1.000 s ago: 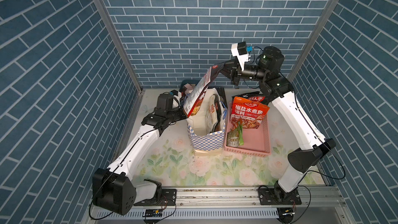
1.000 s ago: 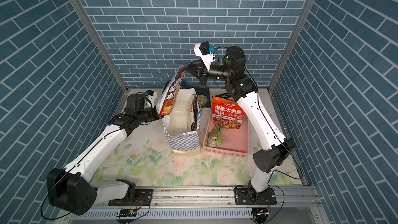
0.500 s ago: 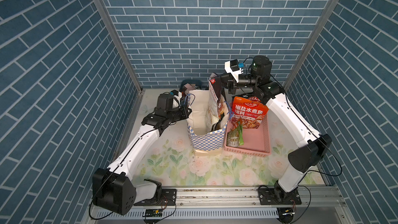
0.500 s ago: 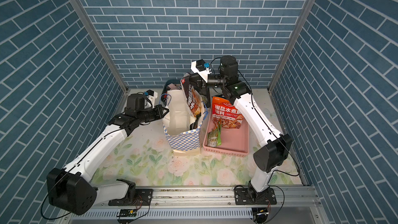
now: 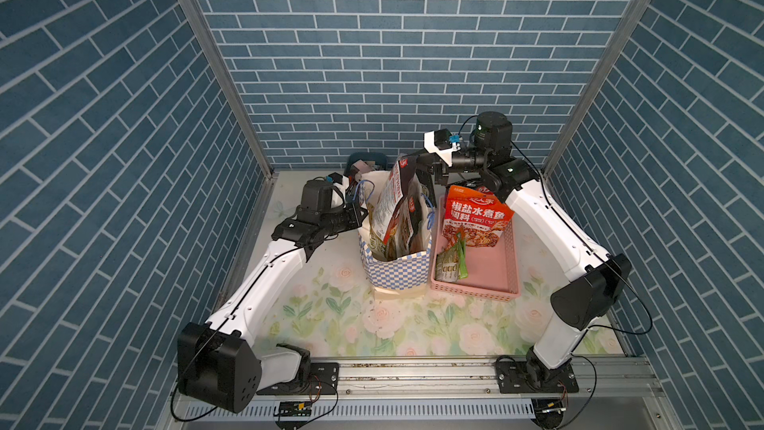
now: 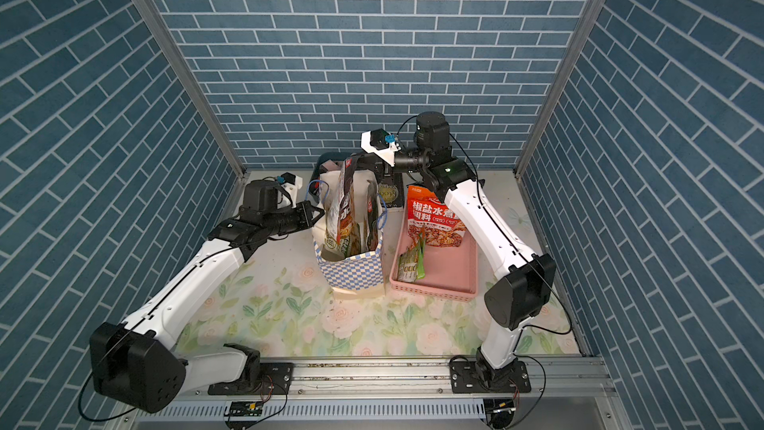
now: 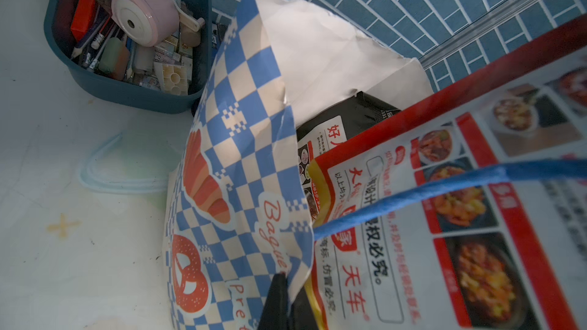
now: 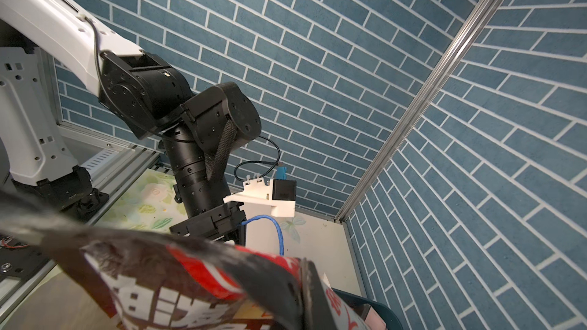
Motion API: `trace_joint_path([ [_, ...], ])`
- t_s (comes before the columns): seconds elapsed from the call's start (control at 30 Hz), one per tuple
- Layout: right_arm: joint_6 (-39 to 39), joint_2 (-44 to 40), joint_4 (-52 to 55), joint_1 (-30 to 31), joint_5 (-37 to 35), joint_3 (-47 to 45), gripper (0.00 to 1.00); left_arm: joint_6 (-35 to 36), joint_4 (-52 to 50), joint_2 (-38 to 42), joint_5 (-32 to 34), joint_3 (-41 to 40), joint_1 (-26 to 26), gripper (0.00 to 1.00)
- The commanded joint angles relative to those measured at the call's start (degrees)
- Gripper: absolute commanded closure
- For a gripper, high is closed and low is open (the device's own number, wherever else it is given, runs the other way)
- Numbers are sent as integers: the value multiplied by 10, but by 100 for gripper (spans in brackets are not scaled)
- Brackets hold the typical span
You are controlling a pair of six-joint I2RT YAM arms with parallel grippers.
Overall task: Place the condiment packets inside the bag
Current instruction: Adjust the condiment packet in the storage box.
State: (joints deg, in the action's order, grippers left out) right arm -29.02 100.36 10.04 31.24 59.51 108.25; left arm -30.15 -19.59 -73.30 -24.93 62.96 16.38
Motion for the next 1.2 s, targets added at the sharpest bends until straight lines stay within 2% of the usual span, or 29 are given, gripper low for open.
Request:
trace_joint_path([
  [0.0,-12,-8,-55,3,-13,13,100,7,-23,-7,2,-2,3,100],
  [0.27,-15,-10,-100,4,-58,37,100,6,-24,-3,6,-6,3,100],
  [0.47,-4,2,-98,4,-50,89,100,5,-20,-1,1,-8,3,100],
  [0.7,-17,-24,-119,4,-78,32,100,-6,14,0,-23,-4,3,100],
  [0.83,-11,-57,-175,4,-129,-24,100,-12,18,-22,-29,20,5,100],
  [0.93,-7,-83,-218,3,-150,-60,100,0,7,-54,-15,76,30,100],
  [1.07,-6,-99,-225,2,-175,-65,100,11,-15,-128,8,169,100,100],
  [1.17,-24,-112,-208,-2,-216,-64,100,9,-20,-158,15,189,124,100],
])
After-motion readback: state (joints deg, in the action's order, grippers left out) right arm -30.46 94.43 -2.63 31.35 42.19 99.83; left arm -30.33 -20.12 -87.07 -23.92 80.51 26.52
